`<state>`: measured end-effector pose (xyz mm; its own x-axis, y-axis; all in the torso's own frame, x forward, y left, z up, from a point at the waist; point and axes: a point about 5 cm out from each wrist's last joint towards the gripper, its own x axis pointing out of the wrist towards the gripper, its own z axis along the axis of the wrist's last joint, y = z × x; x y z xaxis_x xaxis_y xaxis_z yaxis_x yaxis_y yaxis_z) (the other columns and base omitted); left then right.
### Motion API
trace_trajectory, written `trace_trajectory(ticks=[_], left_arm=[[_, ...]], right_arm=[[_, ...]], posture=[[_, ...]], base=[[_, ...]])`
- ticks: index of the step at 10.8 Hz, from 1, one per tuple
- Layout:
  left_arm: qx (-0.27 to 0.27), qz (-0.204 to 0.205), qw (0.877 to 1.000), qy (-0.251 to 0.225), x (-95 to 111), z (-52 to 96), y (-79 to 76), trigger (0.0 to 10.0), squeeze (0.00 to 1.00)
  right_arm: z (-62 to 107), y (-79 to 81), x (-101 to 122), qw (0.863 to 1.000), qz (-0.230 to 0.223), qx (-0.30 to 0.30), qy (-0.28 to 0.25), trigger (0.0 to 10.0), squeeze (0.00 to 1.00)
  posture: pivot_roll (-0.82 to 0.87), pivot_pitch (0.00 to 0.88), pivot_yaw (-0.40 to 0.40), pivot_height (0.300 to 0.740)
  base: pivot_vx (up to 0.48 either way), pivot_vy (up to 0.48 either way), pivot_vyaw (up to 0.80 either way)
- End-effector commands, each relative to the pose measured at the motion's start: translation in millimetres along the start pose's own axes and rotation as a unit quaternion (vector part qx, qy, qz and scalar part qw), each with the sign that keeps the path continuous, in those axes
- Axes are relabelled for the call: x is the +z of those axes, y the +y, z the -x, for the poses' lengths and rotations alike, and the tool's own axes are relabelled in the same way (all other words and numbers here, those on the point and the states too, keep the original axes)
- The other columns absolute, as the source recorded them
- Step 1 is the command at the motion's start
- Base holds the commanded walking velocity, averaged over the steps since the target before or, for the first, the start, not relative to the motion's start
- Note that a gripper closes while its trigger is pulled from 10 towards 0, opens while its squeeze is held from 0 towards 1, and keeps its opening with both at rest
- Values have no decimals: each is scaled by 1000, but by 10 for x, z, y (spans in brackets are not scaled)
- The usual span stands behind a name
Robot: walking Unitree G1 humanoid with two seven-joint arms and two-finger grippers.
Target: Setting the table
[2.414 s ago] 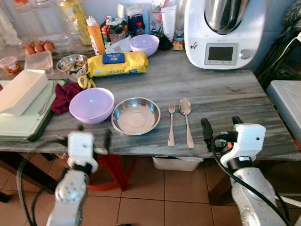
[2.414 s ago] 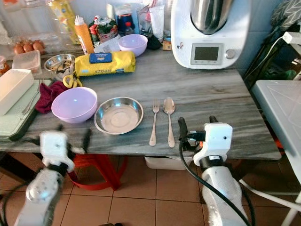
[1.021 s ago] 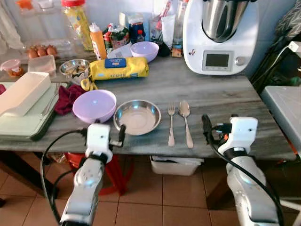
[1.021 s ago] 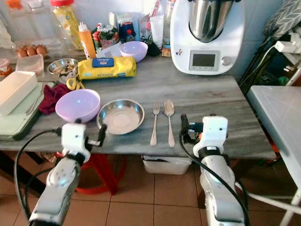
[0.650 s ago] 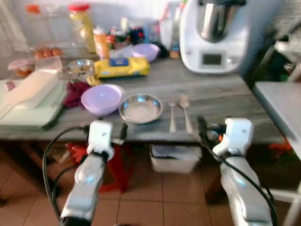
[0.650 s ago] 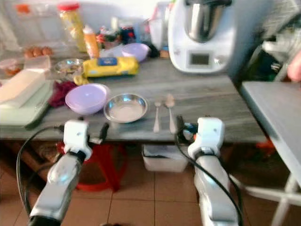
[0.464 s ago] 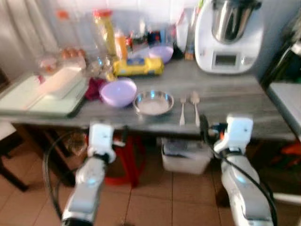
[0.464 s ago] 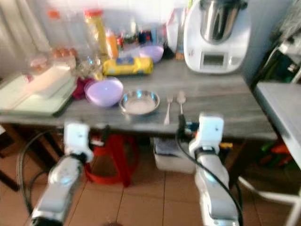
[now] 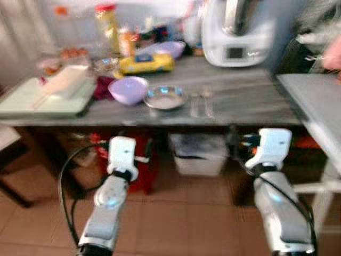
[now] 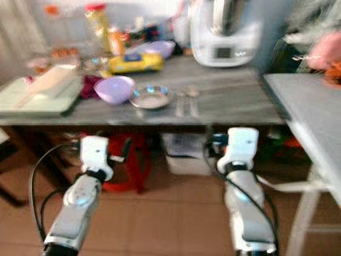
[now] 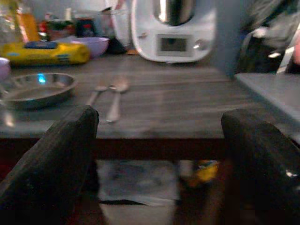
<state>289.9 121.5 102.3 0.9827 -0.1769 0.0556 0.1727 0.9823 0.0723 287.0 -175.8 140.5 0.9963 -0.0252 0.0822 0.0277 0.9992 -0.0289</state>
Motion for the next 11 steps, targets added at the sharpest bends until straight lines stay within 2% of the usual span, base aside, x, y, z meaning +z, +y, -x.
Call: trace_trajectory(ticks=[1, 4, 6, 7, 9, 11], left_arm=[[22, -9, 1000, 1, -5, 12, 99, 10000, 0], [45, -3, 999, -6, 10, -16, 143, 10000, 0], [33, -7, 999, -12, 19, -57, 102, 10000, 0], [25, 14, 999, -18, 43, -77, 84, 10000, 0], [0, 14, 999, -35, 96, -64, -3, 10000, 0], [-7, 19, 999, -33, 82, -49, -37, 10000, 0]], right_arm=[[-41, 99, 37, 1000, -4, 18, -9, 10000, 0], [-105, 138, 51, 1000, -4, 25, -14, 10000, 0], [-108, 151, 69, 999, 0, 30, -20, 10000, 0], [-103, 135, 80, 999, 4, 30, -23, 10000, 0], [-37, 78, 72, 999, 8, 28, -24, 10000, 0], [-26, 111, 71, 999, 5, 27, -25, 10000, 0]], posture=[[-87, 30, 14, 740], [-84, 6, 8, 740], [-98, 3, 15, 740], [-98, 5, 17, 740], [-102, 32, 33, 740], [-102, 44, 36, 740]], base=[[-270, 0, 0], [-169, 0, 0], [0, 0, 0], [0, 0, 0], [0, 0, 0], [0, -122, 0]])
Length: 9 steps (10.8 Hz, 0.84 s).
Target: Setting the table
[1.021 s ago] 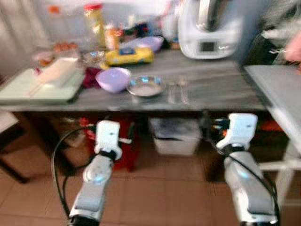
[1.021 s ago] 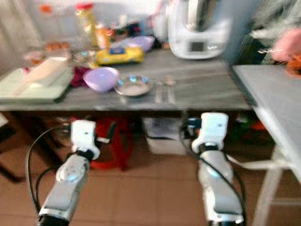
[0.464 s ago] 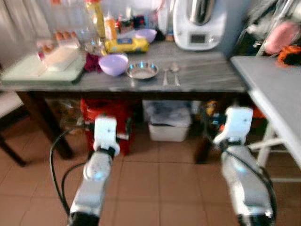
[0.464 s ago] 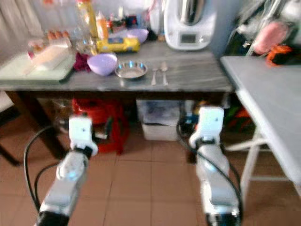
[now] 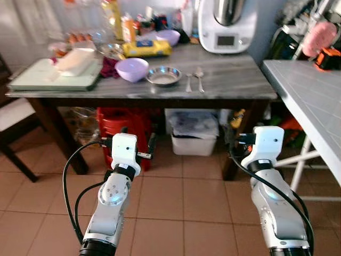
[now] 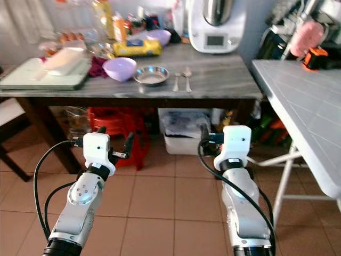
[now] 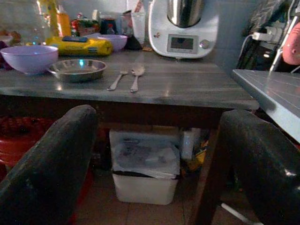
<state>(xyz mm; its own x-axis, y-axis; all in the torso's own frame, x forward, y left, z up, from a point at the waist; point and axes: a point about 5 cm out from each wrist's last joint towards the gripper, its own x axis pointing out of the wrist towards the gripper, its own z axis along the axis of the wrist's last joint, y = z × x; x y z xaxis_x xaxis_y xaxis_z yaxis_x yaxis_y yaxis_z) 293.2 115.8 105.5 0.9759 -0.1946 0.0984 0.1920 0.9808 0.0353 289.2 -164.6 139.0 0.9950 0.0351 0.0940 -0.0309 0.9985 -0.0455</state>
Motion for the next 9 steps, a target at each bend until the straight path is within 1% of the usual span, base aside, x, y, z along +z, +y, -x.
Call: trace_trajectory(ticks=[1, 4, 6, 9], left_arm=[[-1, 0, 1000, -15, 62, -9, 5, 10000, 0], [-1, -1, 1000, -15, 60, -11, 27, 10000, 0], [-3, 2, 1000, -14, 58, -15, -4, 10000, 0], [-1, 5, 1000, -13, 47, -20, -21, 10000, 0]], right_arm=[[-10, 7, 88, 1000, 2, -2, -19, 10000, 0], [-13, 5, 92, 1000, 4, -1, -20, 10000, 0], [-8, 7, 114, 1000, 10, 4, -23, 10000, 0], [-11, -33, 136, 999, 18, 4, -26, 10000, 0]], posture=[[-101, 46, 37, 740], [-101, 49, 38, 740], [-108, 52, 31, 740], [-118, 53, 26, 740]], base=[[0, -307, 0], [0, -330, 0], [0, -354, 0], [0, -358, 0]])
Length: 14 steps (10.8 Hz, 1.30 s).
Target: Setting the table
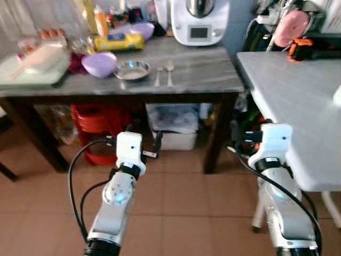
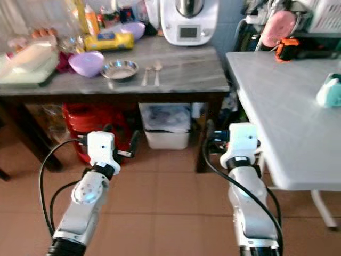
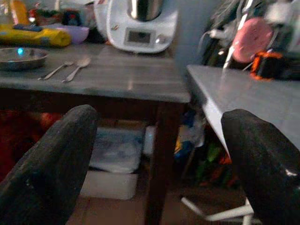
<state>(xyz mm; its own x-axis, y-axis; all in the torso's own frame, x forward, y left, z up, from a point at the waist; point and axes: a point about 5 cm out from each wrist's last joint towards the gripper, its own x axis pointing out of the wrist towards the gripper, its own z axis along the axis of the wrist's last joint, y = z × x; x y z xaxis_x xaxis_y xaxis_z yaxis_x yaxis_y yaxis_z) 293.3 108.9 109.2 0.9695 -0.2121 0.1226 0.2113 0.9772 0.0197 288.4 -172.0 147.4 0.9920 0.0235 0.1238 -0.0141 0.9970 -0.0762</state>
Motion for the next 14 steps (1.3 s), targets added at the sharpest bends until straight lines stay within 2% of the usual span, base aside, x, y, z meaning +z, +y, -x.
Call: trace_trajectory(ticks=[1, 8, 14], left_arm=[[5, -2, 1000, -2, 10, -8, 26, 10000, 0], [-7, 0, 1000, -3, 10, -47, -14, 10000, 0], [-23, 2, 1000, 1, -20, -8, -29, 10000, 0]], right_arm=[[-10, 43, 57, 1000, 3, 9, -11, 10000, 0], [21, 15, 66, 1000, 9, -4, -12, 10000, 0], [120, 4, 12, 1000, 10, -15, -2, 10000, 0]], posture=[[-124, 53, 27, 740], [-143, 58, 39, 740], [-151, 71, 46, 740]], base=[[0, -360, 0], [0, -360, 0], [0, -360, 0]])
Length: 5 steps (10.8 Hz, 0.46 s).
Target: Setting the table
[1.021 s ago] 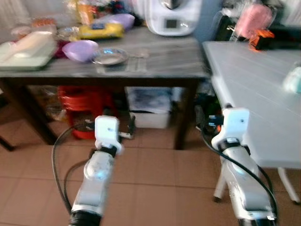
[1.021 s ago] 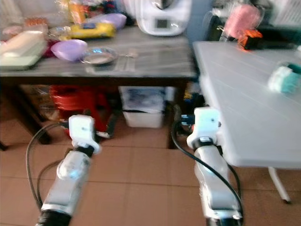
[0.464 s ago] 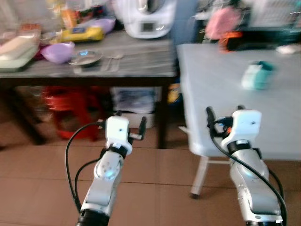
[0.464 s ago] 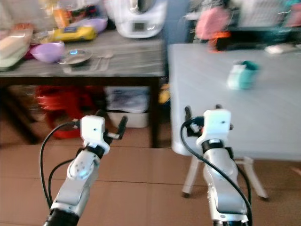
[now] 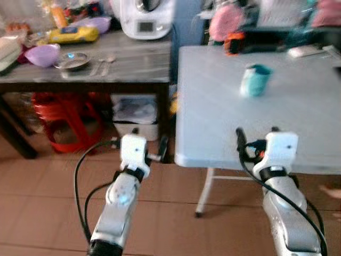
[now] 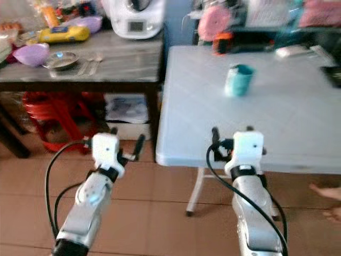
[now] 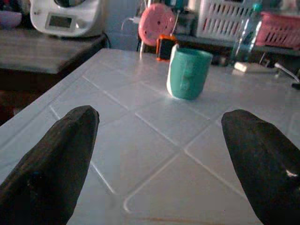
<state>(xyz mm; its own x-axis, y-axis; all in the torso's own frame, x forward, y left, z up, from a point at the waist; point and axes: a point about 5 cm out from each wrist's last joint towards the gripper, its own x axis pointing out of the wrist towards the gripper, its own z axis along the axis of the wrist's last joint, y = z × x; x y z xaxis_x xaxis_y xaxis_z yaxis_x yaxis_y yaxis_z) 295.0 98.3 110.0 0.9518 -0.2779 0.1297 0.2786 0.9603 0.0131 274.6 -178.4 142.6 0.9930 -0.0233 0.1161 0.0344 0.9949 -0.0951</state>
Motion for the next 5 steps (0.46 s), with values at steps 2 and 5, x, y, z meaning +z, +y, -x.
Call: trace_trajectory(ticks=[2, 5], left_arm=[[6, -5, 1000, 6, -23, 21, 47, 10000, 0], [6, -6, 1000, 7, -28, 13, 53, 10000, 0]], right_arm=[[-23, 41, 55, 1000, 0, 5, -9, 10000, 0], [-30, 13, 60, 1000, 8, 7, -10, 10000, 0]], posture=[[-155, 70, 49, 740], [-152, 66, 45, 740]], base=[[0, -358, 0], [0, -358, 0]])
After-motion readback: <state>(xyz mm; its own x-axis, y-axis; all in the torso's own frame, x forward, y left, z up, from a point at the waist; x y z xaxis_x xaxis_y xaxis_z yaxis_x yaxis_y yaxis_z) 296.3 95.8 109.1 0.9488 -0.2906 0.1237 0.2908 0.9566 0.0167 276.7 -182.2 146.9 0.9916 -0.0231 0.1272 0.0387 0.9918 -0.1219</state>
